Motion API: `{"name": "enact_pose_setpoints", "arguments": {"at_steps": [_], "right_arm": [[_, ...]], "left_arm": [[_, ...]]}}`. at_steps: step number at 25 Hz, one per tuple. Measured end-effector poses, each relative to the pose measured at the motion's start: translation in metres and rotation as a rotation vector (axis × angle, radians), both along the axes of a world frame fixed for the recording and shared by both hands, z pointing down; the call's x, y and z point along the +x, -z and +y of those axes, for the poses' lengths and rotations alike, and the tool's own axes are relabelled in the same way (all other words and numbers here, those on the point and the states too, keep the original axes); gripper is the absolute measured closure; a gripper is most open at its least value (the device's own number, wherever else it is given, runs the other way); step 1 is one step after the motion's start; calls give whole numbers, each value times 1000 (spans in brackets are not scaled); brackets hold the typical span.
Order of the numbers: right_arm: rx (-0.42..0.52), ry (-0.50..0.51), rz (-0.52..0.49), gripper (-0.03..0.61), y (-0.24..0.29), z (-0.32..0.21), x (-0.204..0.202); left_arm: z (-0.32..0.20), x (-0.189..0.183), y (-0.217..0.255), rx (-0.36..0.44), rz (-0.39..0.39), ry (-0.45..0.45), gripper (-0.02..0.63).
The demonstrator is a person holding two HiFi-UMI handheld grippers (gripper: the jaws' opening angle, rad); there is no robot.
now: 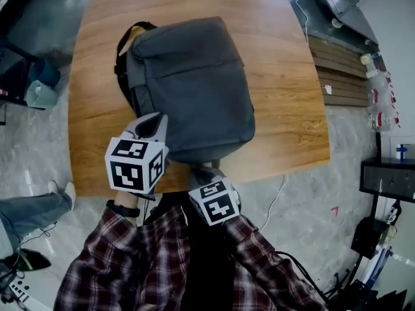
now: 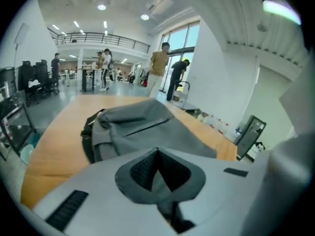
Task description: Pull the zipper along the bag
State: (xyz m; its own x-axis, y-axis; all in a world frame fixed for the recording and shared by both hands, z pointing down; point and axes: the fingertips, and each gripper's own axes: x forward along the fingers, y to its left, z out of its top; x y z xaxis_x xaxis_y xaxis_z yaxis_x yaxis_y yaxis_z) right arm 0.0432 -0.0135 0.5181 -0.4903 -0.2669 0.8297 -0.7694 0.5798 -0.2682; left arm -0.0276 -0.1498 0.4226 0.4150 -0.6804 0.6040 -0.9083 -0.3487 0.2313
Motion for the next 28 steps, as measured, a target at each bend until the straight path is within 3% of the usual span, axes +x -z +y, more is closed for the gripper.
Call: {"name": "enact_pose_setpoints", "arguments": {"at_steps": [3,9,13,17,28], "right_arm": [[-15,5,-19,566,3,-2,-18],[-37,-50,-62,566,0,1,-18],[-18,-86,-50,566,-1,-3,-4],[-9,-125,-32,565,-1,-5,35],[78,-85,125,563,3,-45,127]], "left_arm": [[11,51,10,36,56,-157,604],[39,63,-58,-10,-65,-282,604],[41,60,-67,-2,-100,-303,604],[43,62,-72,-33,-85,-316,604],[49,64,-76,6,-131,-367,604]]}}
